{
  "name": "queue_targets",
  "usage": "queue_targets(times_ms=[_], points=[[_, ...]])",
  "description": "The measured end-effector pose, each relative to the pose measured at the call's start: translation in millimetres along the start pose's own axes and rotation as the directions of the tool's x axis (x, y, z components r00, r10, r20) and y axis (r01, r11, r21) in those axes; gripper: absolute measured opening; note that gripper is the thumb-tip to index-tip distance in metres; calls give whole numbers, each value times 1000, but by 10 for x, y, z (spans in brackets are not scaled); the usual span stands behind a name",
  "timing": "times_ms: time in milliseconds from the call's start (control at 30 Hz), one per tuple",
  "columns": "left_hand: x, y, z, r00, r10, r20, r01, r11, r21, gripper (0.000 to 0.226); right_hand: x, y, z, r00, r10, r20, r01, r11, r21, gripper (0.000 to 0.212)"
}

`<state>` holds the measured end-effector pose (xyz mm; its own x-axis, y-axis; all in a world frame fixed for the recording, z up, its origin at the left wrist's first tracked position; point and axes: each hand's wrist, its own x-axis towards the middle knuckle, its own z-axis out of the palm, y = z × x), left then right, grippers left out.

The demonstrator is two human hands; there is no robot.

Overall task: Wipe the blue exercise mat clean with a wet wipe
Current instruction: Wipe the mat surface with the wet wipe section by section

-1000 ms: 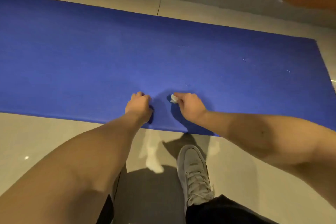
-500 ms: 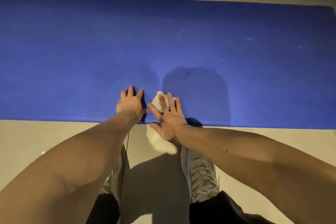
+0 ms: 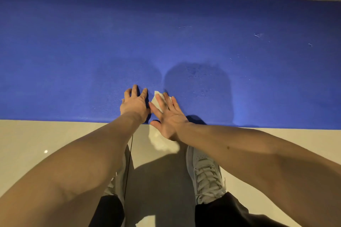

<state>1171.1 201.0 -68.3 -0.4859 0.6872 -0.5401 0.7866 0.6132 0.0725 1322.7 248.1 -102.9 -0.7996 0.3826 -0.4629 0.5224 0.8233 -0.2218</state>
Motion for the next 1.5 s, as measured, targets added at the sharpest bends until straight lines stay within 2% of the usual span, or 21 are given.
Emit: queue_targets(times_ms=[133, 200, 267, 400, 433, 467, 533, 600, 633, 700, 767, 867, 933, 967, 1033, 1100, 1200, 1300, 1367, 1433, 1500], points=[[-11, 4, -7, 1000, -3, 19, 3, 1000, 1, 87, -77, 94, 113, 992, 112, -60, -110, 993, 37, 78], [-11, 10, -21, 1000, -15, 26, 15, 1000, 11, 87, -218, 273, 210, 962, 223, -161, -202, 970, 135, 80], [-7, 10, -25, 999, -15, 28, 14, 1000, 13, 87, -410, 483, 288, 883, 376, -280, -327, 922, 205, 80], [-7, 4, -25, 1000, -13, 29, 12, 1000, 13, 87, -439, 457, 298, 748, 619, -239, -544, 778, 314, 87], [-6, 3, -31, 999, -15, 30, 14, 1000, 20, 88, -386, 341, 276, 744, 623, -240, -564, 779, 274, 87], [-9, 4, -41, 999, -17, 32, 17, 999, 28, 88, -334, 218, 280, 783, 576, -235, -539, 817, 206, 86], [-11, 6, -55, 999, -21, 32, 19, 999, 41, 88, -288, -33, 336, 929, 333, -163, -316, 941, 122, 85], [-9, 10, -57, 999, -18, 28, 16, 998, 57, 88, -341, -196, 306, 988, 130, -87, -120, 986, 115, 84], [-7, 16, -59, 999, -19, 27, 18, 998, 60, 88, -376, -197, 273, 991, 93, -98, -82, 990, 111, 83], [-2, 20, -62, 999, -23, 30, 22, 998, 53, 89, -398, -65, 310, 978, 140, -152, -115, 980, 161, 84], [3, 16, -63, 999, -23, 34, 21, 999, 42, 89, -453, 174, 323, 938, 287, -193, -252, 950, 186, 85], [5, 11, -54, 999, -21, 36, 20, 999, 35, 90, -575, 507, 308, 812, 557, -174, -522, 827, 210, 96], [5, 11, -46, 999, -25, 36, 23, 999, 40, 90, -559, 529, 290, 735, 656, -172, -610, 750, 257, 99], [7, 12, -46, 999, -25, 36, 24, 999, 48, 90, -525, 485, 265, 720, 672, -170, -628, 736, 252, 99], [17, 6, -44, 999, -22, 34, 20, 998, 59, 90, -420, 352, 269, 745, 648, -160, -614, 759, 215, 98], [24, 1, -42, 999, -18, 33, 16, 998, 61, 91, -330, 195, 262, 832, 544, -110, -535, 839, 102, 93], [20, 4, -34, 1000, -15, 20, 14, 998, 59, 90, -256, 52, 177, 969, 244, -43, -241, 969, 54, 86], [25, 11, -26, 1000, -9, 17, 8, 999, 43, 89, -213, 230, 169, 995, 39, -87, -36, 999, 33, 80], [31, 1, -26, 1000, -7, 28, 6, 999, 39, 89, -244, 477, 179, 982, 78, -172, -69, 996, 62, 83], [34, -6, -23, 999, 8, 38, -10, 999, 46, 88, -297, 724, 140, 947, 251, -200, -226, 965, 136, 82], [37, -5, -25, 999, 16, 39, -18, 999, 42, 84, -294, 822, 75, 887, 440, -140, -425, 897, 125, 82]])
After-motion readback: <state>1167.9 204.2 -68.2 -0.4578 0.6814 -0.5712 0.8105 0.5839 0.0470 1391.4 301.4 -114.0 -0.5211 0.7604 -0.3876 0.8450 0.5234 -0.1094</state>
